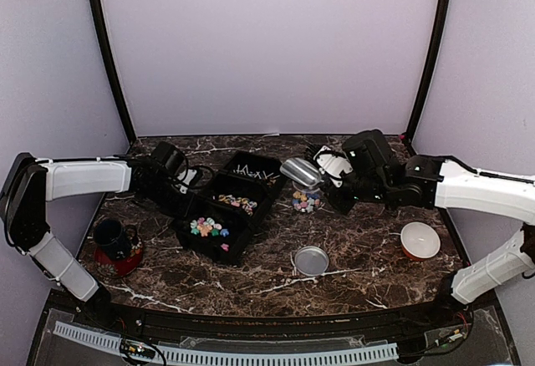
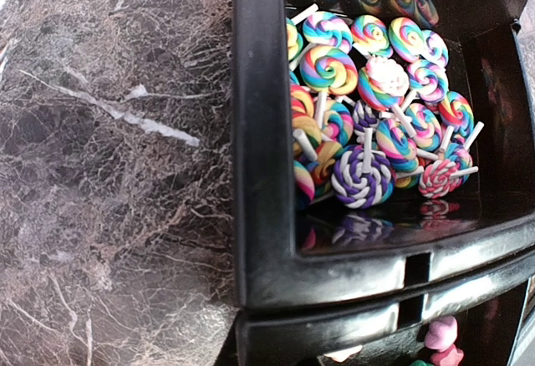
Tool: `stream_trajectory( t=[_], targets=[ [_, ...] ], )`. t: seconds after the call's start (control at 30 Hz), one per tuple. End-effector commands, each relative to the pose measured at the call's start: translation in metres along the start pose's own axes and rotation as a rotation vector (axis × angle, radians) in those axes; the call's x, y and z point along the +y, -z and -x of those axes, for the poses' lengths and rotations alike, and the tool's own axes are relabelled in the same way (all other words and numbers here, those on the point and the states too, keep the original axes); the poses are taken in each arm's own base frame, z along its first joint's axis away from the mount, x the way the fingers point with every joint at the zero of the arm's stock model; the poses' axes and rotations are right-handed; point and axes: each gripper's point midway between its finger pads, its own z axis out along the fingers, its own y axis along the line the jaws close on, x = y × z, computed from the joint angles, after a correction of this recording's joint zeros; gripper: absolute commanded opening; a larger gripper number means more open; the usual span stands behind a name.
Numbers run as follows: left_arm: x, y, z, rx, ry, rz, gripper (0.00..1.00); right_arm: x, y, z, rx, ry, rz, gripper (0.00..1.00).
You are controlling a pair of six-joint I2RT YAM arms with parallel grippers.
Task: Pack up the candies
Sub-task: Place the plate at the center of the board.
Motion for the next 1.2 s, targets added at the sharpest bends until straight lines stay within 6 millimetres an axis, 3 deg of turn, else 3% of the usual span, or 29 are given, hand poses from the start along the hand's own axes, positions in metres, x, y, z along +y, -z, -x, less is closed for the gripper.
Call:
stream_trajectory(
  t=[0.0, 0.27, 0.7, 1.17],
  targets=[
    [-0.026, 0.022, 0.039, -0.164, -0.024, -0.070, 0.00, 0.011, 0.017, 0.042, -0.216, -0.048, 0.059, 0.00],
    [-0.020, 0.026, 0.030, -0.190, 0.035, -0.030, 0.00, 0.033, 0.024, 0.042, -0.296, -0.067, 0.142, 0.00],
    [-0.010, 0.014, -0.009, -0.185, 0.138, 0.001, 0.00, 0.042, 0.025, 0.037, -0.314, -0.063, 0.177, 0.00],
    [-0.007, 0.008, -0.030, -0.143, 0.159, 0.014, 0.19, 0.043, 0.029, 0.029, -0.322, -0.067, 0.182, 0.00]
  ],
)
